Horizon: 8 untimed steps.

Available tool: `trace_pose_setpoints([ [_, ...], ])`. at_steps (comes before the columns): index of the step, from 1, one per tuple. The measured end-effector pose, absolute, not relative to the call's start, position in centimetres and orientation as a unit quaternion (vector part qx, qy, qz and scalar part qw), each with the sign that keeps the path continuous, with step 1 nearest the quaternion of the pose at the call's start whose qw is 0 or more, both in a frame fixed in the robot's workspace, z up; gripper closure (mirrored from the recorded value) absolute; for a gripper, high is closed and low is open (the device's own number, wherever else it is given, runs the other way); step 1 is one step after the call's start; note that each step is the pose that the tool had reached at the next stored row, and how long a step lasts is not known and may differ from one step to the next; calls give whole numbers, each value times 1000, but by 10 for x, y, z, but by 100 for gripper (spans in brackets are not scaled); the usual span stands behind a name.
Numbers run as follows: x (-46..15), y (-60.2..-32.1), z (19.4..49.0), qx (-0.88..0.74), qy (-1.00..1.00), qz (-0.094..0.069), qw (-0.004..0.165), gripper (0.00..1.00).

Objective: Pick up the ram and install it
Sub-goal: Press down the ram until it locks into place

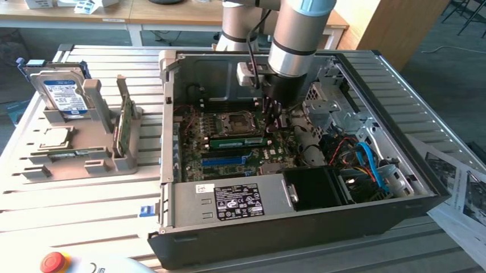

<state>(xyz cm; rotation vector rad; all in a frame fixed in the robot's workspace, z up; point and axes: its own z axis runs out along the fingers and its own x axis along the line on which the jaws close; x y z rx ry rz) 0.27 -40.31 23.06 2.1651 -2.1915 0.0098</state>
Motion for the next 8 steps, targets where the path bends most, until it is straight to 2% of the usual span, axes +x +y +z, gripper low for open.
trace_pose_setpoints([
  [8,3,-403,227,702,-711,3,31,89],
])
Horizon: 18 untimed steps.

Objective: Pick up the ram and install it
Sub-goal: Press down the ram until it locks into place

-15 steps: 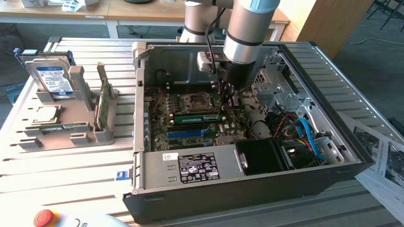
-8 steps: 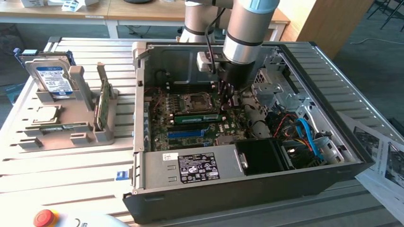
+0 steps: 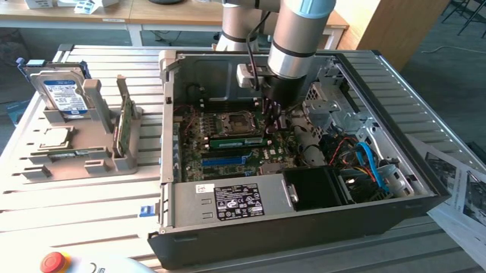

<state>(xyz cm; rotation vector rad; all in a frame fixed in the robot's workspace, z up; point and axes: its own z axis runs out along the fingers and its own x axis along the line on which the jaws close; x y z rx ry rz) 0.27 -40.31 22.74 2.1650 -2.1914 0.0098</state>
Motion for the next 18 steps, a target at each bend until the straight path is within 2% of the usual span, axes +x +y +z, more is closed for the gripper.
trace_pose_setpoints([
  [18,3,-403,224,702,-711,3,31,89],
])
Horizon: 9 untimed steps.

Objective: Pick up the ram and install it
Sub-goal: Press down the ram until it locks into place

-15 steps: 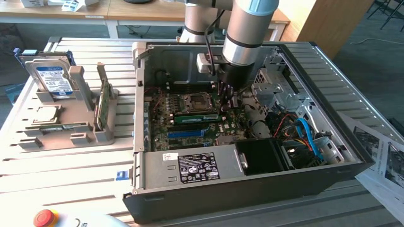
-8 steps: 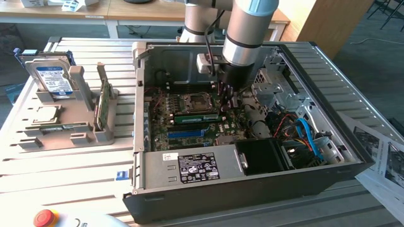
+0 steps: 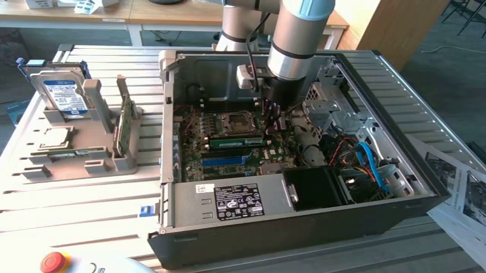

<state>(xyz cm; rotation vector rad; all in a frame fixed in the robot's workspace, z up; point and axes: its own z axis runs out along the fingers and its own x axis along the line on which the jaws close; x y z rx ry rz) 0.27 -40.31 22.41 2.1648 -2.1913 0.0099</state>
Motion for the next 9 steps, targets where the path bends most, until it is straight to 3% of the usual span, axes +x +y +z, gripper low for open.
trace_pose_setpoints([
  [9,3,-403,223,702,-711,3,31,89],
])
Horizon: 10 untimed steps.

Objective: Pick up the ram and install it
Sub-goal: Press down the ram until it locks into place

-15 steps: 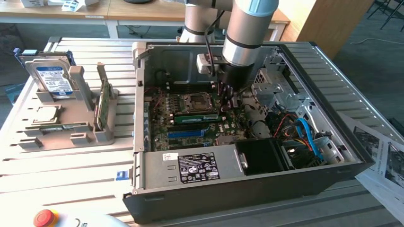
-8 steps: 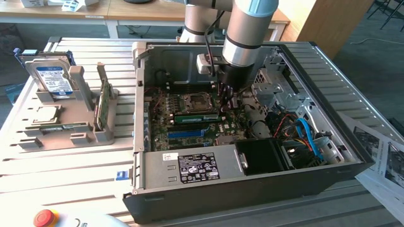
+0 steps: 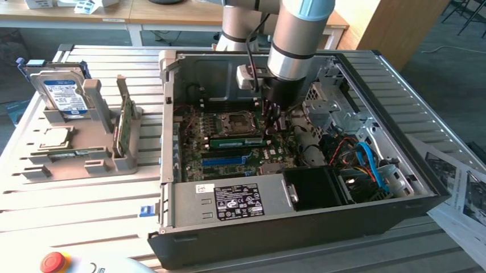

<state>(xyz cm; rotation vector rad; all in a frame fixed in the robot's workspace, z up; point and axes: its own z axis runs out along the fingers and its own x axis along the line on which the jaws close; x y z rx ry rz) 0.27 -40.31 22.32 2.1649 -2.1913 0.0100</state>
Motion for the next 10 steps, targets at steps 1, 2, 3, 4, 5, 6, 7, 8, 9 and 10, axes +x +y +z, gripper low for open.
trace_pose_setpoints([
  [1,3,-403,223,702,-711,3,31,89],
  [2,3,-403,223,702,-711,3,31,89],
  [3,3,-403,223,702,-711,3,31,89],
  [4,3,-403,222,702,-711,3,31,89],
  [5,3,-403,222,702,-711,3,31,89],
  [6,3,-403,222,702,-711,3,31,89],
  [7,3,-403,222,702,-711,3,31,89],
  [8,3,-403,222,702,-711,3,31,89],
  [9,3,-403,222,702,-711,3,31,89],
  [10,3,-403,222,702,-711,3,31,89],
])
